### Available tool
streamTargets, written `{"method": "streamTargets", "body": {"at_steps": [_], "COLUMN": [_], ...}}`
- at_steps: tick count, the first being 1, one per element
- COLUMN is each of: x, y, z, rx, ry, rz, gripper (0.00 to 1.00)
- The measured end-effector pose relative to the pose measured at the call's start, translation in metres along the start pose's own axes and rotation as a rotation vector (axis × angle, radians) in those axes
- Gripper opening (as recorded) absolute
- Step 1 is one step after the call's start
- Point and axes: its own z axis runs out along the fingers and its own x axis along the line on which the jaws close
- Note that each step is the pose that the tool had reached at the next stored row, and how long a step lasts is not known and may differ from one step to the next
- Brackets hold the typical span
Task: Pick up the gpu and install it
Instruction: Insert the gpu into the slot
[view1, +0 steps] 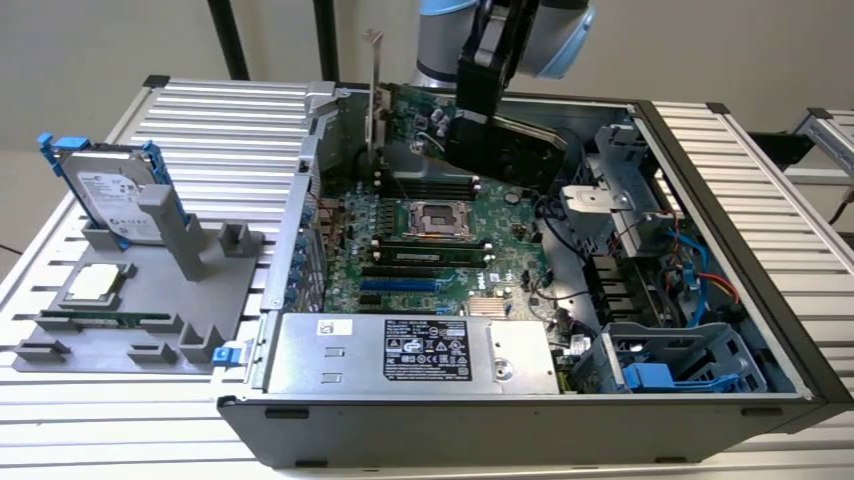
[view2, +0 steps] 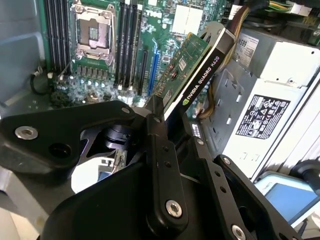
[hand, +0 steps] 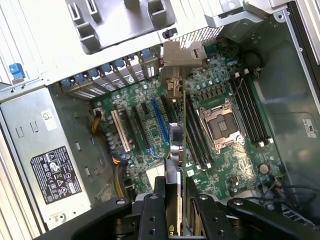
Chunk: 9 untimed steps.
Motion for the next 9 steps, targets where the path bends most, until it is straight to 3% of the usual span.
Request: {"method": "streamTargets", "body": {"at_steps": [9], "x": [0.0000], "y": [0.0000], "z": [-0.0002], "rx": [-0.0011], "ry": [0.0031], "rz": [-0.056], "gripper": [0.00]}}
